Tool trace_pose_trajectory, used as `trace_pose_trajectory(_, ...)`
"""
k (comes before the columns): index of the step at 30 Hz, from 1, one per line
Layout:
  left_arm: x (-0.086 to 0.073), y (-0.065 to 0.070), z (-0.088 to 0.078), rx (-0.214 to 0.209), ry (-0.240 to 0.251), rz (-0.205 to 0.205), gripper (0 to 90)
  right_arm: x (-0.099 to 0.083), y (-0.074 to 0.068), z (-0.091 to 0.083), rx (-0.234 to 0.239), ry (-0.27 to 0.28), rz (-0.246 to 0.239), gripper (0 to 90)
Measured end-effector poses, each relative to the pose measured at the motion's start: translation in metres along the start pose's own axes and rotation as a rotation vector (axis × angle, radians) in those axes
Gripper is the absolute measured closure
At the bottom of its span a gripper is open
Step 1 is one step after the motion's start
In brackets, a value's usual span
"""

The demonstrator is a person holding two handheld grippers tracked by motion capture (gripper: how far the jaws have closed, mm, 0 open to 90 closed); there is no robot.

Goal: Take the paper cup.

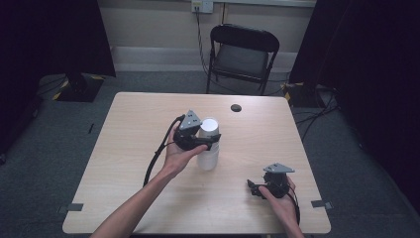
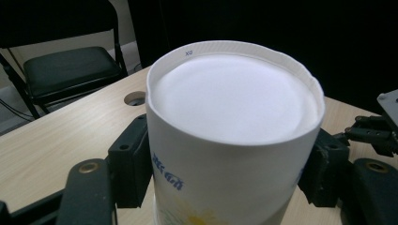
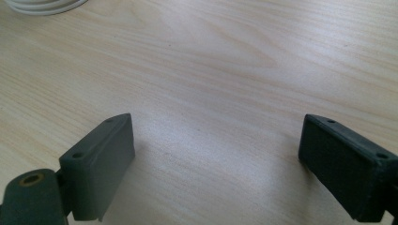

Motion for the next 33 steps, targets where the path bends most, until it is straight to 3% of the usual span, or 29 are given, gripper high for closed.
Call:
trace_pose_trajectory(3,0.0,-0.002,-0.001,-0.002,0.004,-0.015,31.4,0.0,0.0,0.0,0.0,0.0,0.0,10.3)
trace_pose_trajectory(21,0.019,-0.005,-0.007,0.005,0.008,0.007,31.2,0.0,0.0,0.0,0.0,0.0,0.0,10.3)
trace_pose_trajectory(29,0.027,-0.011,-0.014,0.012,0.034,-0.008,31.4,0.0,0.0,0.0,0.0,0.001,-0.001,10.3)
trace_pose_trajectory(33,0.031,-0.011,-0.018,0.02,0.046,0.009,31.5,0.0,0.0,0.0,0.0,0.001,-0.001,10.3)
Point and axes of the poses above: each handheld gripper's, and its own axes: z roughly forward along the jaws, x roughly out of its top, y roughly to its right, the point moved 1 cm from there along z, roughly forward along the jaws, and after that the axes turned 13 degrees about z, right-handed, at the moved point
